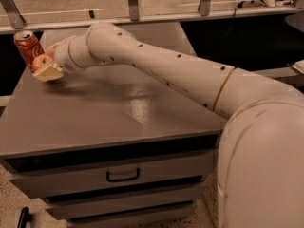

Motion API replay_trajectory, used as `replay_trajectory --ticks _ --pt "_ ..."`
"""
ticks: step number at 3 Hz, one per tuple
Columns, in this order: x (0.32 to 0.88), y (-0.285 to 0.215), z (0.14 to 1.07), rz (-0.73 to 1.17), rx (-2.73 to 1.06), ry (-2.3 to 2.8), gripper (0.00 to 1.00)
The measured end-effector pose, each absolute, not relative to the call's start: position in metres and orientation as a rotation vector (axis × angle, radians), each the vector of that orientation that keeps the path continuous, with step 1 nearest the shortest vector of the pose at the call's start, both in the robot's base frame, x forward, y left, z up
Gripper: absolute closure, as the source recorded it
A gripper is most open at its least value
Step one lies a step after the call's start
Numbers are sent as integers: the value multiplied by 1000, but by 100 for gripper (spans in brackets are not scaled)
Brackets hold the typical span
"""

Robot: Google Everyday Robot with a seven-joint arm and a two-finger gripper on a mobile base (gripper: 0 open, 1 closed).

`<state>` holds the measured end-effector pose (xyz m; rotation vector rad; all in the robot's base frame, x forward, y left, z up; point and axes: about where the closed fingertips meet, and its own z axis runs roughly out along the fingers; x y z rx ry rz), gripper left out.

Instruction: Move apple near coke can

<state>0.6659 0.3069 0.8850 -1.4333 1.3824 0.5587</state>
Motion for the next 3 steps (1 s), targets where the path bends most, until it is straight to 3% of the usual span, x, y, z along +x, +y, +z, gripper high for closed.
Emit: replay_trajectory --ticks 1,2,3 --pt "664 305 886 557 -1438 1369 9" --pt "663 306 885 559 -1440 1368 0" --pt "663 307 885 559 -1440 1368 0"
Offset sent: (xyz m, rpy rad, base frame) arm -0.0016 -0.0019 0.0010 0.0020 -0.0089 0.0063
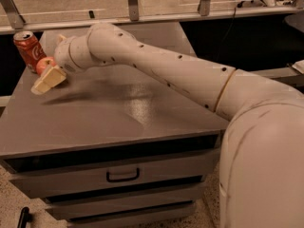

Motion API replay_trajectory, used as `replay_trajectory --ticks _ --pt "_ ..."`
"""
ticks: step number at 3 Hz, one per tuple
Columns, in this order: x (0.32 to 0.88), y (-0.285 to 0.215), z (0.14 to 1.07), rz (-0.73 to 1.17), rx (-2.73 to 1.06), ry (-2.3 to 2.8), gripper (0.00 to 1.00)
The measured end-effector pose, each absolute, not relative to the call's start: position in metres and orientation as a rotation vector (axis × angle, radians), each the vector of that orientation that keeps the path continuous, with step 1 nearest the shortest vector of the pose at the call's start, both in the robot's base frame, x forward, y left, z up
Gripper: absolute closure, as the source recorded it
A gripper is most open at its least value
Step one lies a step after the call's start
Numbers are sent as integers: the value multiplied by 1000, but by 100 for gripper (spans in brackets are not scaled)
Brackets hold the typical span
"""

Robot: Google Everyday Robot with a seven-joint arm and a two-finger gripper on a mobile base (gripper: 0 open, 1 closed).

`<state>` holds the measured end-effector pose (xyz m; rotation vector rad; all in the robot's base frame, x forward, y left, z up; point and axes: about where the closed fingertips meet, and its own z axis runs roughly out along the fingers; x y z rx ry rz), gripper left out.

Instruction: Move apple near coke can

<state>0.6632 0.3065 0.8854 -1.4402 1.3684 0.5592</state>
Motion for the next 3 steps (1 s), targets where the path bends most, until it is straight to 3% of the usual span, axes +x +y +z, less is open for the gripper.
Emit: replay_trajectory --ticks 1,3 --pt "659 300 893 557 -1491 1377 0" --pt "640 201 975 418 -1561 1461 0"
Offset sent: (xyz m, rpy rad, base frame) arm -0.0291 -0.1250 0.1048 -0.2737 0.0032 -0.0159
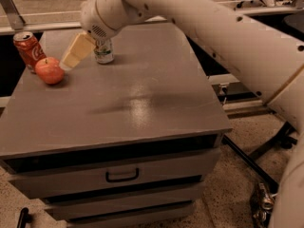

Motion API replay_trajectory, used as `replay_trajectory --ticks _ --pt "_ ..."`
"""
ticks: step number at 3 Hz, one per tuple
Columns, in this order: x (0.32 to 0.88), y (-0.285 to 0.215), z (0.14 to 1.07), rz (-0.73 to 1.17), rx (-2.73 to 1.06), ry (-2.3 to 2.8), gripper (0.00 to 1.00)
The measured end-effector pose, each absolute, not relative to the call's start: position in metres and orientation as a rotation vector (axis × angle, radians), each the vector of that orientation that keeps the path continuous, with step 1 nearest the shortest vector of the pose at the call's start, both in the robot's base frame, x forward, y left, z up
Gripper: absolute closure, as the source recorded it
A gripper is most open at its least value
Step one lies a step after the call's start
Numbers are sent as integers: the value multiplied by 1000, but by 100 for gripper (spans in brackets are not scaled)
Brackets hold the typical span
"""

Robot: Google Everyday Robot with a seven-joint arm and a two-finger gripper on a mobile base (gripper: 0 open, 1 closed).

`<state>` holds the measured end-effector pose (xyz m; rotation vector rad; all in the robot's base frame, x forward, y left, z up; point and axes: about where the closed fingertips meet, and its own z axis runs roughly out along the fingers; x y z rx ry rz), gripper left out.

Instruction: Move apple near coke can

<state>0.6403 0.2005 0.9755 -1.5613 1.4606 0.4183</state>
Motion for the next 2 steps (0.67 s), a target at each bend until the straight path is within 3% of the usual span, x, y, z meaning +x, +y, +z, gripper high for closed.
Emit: replay_trajectory --ticks 1,2 --pt "637 145 1018 335 -1512 1475 0" --pt "637 136 1025 321 -1501 1478 0"
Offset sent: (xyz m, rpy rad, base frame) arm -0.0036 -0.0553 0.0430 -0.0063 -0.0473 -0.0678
